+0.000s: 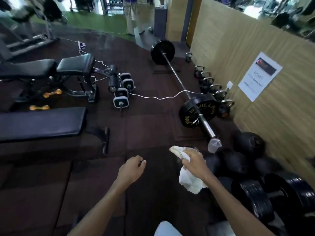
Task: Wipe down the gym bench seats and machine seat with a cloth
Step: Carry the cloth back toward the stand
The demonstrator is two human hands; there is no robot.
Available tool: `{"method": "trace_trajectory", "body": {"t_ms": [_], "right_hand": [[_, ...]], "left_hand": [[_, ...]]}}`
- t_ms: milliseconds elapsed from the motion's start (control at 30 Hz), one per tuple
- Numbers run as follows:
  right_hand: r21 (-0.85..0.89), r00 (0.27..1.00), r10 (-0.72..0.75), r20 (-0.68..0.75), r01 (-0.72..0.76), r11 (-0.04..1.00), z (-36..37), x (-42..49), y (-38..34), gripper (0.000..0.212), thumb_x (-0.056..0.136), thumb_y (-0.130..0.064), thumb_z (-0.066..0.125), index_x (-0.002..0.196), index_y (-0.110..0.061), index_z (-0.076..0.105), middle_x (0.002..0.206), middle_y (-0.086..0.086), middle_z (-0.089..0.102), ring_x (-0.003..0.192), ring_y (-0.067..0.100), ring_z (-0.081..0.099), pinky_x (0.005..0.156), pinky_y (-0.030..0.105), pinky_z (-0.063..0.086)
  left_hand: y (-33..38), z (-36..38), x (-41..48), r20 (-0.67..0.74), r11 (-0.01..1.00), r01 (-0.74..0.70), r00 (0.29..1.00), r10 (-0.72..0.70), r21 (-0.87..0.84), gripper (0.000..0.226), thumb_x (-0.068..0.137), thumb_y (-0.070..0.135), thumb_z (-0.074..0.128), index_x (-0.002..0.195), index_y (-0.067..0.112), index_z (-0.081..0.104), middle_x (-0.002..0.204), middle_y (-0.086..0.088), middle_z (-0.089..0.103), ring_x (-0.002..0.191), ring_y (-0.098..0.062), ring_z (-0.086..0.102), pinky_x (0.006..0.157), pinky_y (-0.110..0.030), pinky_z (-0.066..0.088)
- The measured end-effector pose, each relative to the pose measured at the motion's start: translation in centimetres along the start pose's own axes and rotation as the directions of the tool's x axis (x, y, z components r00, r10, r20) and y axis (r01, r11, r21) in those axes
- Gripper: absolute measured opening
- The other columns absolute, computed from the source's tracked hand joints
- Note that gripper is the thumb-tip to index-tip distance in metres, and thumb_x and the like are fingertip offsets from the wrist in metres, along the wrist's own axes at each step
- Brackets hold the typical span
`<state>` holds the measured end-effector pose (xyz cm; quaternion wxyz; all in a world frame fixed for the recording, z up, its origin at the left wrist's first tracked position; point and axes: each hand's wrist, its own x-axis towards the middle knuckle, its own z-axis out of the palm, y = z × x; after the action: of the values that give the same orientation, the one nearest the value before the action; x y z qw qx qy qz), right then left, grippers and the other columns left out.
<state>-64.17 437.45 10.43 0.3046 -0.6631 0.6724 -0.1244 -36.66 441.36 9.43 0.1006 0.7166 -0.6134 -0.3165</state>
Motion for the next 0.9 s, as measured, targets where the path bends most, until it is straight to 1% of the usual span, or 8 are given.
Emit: {"method": "trace_trajectory", "body": {"t_ms": [233,333,400,467,567,667,800,900], "right_hand": [[-0.021,0.999,-0.039,-0.011,0.039,0.999,-1.9,20.3,-4.8,0.045,0.073,-0.039,0.047,0.111,-0.025,0.066,0.128,-0.015,0.057,0.118,0.016,0.052,0.089,0.04,0.047],[-0.039,0.998,-0.064,-0.008,0.064,0.997,-3.7,29.8,-7.2,0.034,0.078,-0.027,0.059,0.11,-0.016,0.067,0.116,-0.003,0.063,0.109,0.023,0.058,0.084,0.038,0.048],[-0.032,0.998,-0.06,-0.006,0.059,0.998,-4.5,36.1,-8.6,0.028,0.076,-0.029,0.059,0.1,-0.019,0.069,0.103,-0.003,0.067,0.102,0.023,0.062,0.079,0.036,0.051],[-0.005,0.999,-0.037,0.025,0.037,0.999,-5.3,42.1,-9.7,0.031,0.073,-0.034,0.056,0.099,-0.024,0.068,0.104,-0.007,0.067,0.1,0.021,0.064,0.079,0.04,0.053],[-0.06,0.997,-0.06,0.04,0.062,0.996,-6.5,49.7,-11.8,0.025,0.077,-0.027,0.059,0.098,-0.02,0.07,0.111,-0.007,0.066,0.105,0.02,0.058,0.084,0.043,0.051],[-0.001,0.995,0.002,0.101,-0.002,1.0,-7.4,58.0,-14.0,0.025,0.075,-0.032,0.055,0.095,-0.026,0.068,0.098,-0.009,0.068,0.099,0.018,0.06,0.086,0.043,0.05],[-0.043,0.98,0.01,0.2,-0.002,0.999,-7.1,69.8,-17.1,0.033,0.08,-0.038,0.053,0.111,-0.033,0.065,0.108,-0.007,0.067,0.113,0.02,0.054,0.094,0.045,0.045],[-0.05,0.975,0.004,0.221,0.007,0.999,-7.1,79.1,-20.2,0.032,0.081,-0.038,0.052,0.109,-0.034,0.066,0.104,-0.006,0.068,0.111,0.021,0.054,0.095,0.047,0.044]], "left_hand": [[1.2,-6.4,19.7,-0.03,1.0,0.013,0.999,-0.012,0.017,0.038,0.095,0.049,0.04,0.116,0.024,0.058,0.116,0.004,0.062,0.107,-0.017,0.059,0.089,-0.038,0.049],[2.3,-9.0,28.7,0.002,1.0,0.024,1.0,-0.024,0.016,0.037,0.095,0.046,0.042,0.114,0.02,0.06,0.115,0.0,0.064,0.107,-0.02,0.06,0.088,-0.037,0.049],[3.0,-11.2,33.9,0.042,0.998,0.054,0.998,-0.055,0.022,0.038,0.096,0.045,0.042,0.115,0.018,0.059,0.117,-0.001,0.064,0.109,-0.021,0.059,0.089,-0.036,0.049],[3.7,-13.2,39.3,0.067,0.996,0.08,0.994,-0.082,0.035,0.038,0.097,0.045,0.041,0.116,0.018,0.059,0.117,-0.001,0.064,0.109,-0.021,0.059,0.089,-0.036,0.049],[4.5,-16.3,46.1,0.065,0.996,0.092,0.994,-0.093,0.019,0.038,0.096,0.047,0.04,0.115,0.019,0.058,0.115,0.0,0.063,0.104,-0.02,0.059,0.087,-0.038,0.05],[4.8,-19.1,54.0,0.052,0.99,0.143,0.989,-0.142,-0.014,0.035,0.095,0.047,0.041,0.111,0.022,0.059,0.112,0.003,0.063,0.1,-0.018,0.059,0.088,-0.039,0.051],[4.6,-22.4,65.7,0.063,0.983,0.182,0.981,-0.183,0.021,0.037,0.093,0.048,0.043,0.113,0.023,0.06,0.117,0.0,0.063,0.106,-0.022,0.06,0.088,-0.036,0.049],[4.6,-25.2,75.3,0.059,0.986,0.167,0.984,-0.168,0.024,0.036,0.093,0.047,0.042,0.108,0.02,0.061,0.113,-0.002,0.064,0.107,-0.024,0.06,0.089,-0.037,0.048]]}}
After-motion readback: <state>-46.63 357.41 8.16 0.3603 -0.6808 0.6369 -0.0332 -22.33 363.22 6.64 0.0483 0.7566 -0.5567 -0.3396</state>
